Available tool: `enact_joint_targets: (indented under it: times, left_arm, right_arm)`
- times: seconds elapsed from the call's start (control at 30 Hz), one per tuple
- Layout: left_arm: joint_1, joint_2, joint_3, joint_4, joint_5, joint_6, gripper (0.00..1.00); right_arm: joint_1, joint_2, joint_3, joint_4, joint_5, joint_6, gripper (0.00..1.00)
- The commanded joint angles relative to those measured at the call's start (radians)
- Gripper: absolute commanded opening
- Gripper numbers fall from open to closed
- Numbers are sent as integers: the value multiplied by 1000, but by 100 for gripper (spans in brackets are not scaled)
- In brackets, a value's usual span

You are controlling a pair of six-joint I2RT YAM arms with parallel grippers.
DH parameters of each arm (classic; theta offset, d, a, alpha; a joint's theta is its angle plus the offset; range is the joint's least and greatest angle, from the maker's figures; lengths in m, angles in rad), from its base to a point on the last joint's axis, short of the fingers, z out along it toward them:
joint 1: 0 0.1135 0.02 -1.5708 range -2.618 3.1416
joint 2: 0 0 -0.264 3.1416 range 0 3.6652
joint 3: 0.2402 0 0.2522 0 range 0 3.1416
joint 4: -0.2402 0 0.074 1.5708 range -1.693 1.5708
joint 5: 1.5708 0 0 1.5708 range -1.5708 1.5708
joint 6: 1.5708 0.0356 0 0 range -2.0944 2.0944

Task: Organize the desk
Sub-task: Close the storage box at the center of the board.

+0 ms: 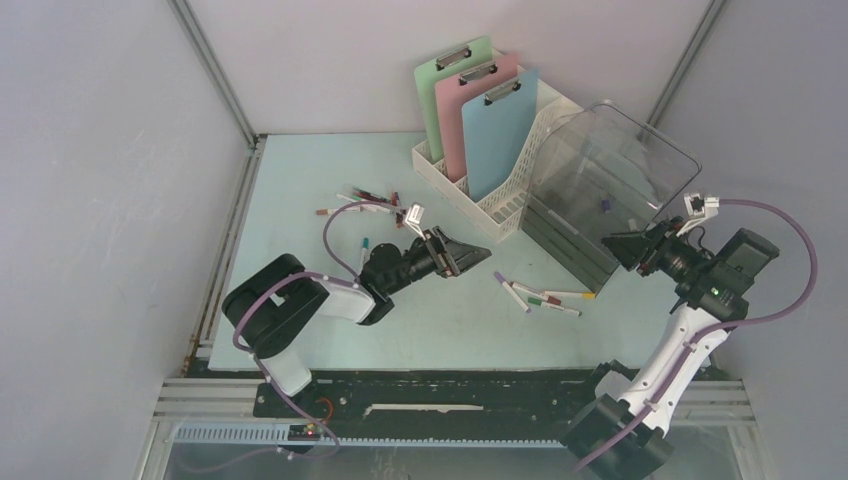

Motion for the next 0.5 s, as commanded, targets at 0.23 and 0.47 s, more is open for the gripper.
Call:
enact_joint_targets:
  times: [0.23, 0.47]
  left_arm:
    - [-27, 16, 33, 37, -57, 2, 100]
    - [-37, -12, -2, 36, -85, 13, 100]
  right_arm:
    - [6, -53, 52, -37, 57, -55, 45]
    - [-3, -75, 57, -59, 75, -84, 46]
